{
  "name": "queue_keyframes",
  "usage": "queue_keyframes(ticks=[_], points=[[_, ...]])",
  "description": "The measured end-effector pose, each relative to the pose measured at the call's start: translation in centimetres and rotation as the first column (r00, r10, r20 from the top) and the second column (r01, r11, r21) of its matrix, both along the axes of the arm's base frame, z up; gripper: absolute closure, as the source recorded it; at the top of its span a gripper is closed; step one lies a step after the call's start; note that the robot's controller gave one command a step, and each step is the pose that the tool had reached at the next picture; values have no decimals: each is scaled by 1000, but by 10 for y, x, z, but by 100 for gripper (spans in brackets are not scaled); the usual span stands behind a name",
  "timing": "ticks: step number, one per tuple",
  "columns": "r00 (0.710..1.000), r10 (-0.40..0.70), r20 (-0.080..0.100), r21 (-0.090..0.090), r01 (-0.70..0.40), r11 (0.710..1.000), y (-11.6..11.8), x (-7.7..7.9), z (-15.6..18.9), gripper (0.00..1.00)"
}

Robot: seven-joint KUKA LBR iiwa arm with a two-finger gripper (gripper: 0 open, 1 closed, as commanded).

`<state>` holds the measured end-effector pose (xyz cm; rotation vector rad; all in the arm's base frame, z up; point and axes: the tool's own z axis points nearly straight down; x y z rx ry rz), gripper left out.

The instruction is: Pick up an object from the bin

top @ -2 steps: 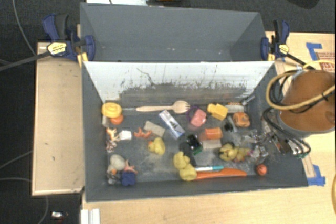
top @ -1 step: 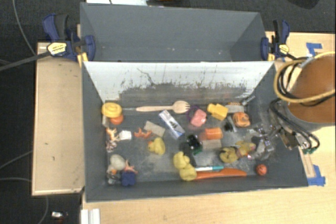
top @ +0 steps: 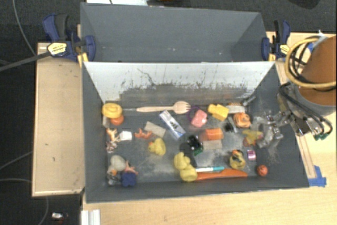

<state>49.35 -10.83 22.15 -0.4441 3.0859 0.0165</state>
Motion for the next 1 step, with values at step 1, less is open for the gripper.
queue_keyframes(ticks=[1], points=[[1000,12,2,1,-12,1000,-5,11,3,100]])
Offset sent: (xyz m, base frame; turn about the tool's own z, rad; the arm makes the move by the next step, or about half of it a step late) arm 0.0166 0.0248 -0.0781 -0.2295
